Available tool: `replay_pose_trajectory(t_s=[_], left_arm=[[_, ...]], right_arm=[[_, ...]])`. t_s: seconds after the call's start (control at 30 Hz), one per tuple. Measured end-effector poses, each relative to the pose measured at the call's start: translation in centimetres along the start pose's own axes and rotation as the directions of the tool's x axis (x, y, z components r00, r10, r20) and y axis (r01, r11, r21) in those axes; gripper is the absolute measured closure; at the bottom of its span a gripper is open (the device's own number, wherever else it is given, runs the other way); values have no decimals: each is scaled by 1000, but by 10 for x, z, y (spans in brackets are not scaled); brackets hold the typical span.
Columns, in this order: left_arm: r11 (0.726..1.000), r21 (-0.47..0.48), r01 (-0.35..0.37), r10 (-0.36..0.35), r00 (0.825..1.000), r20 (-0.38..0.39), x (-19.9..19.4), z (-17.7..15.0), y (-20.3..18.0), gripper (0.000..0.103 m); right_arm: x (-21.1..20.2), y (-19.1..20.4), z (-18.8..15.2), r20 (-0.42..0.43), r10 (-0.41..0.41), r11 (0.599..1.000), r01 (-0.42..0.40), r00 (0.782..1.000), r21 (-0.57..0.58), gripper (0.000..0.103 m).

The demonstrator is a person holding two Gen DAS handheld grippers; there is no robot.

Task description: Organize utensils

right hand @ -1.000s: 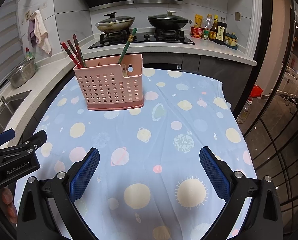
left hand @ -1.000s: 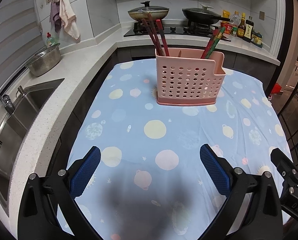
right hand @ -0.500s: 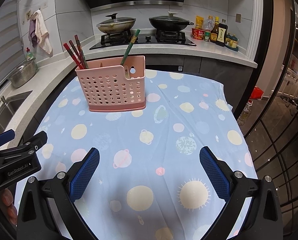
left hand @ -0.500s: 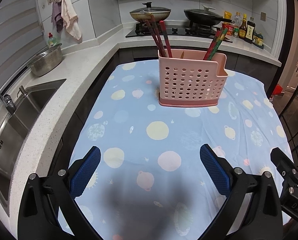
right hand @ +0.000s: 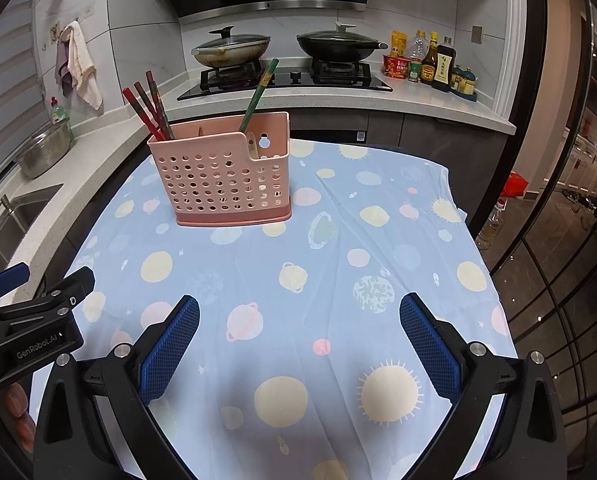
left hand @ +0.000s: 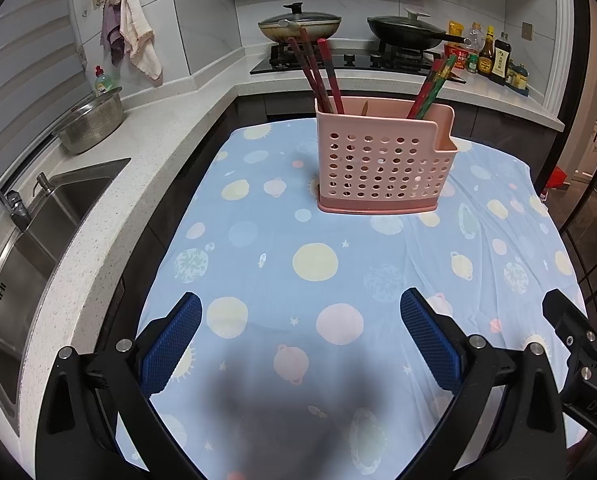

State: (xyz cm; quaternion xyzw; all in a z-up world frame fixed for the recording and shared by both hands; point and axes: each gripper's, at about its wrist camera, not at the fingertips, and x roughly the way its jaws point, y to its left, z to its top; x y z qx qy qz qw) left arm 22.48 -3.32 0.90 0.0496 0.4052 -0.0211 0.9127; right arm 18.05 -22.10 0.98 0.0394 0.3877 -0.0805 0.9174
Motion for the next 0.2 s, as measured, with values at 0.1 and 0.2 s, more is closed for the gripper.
replay_pose_trajectory(t_s=[0.1,0.2], left_arm=[[1000,-8,-17,17,1000,4,2,0,1,8],[1000,-8,-19,19,1000,-4,7,0,1,8]], right_arm=[[3,0,1,1,-4,1000,4,1000,2,6],[6,-1,0,5,-6,1000,6,1000,5,6]])
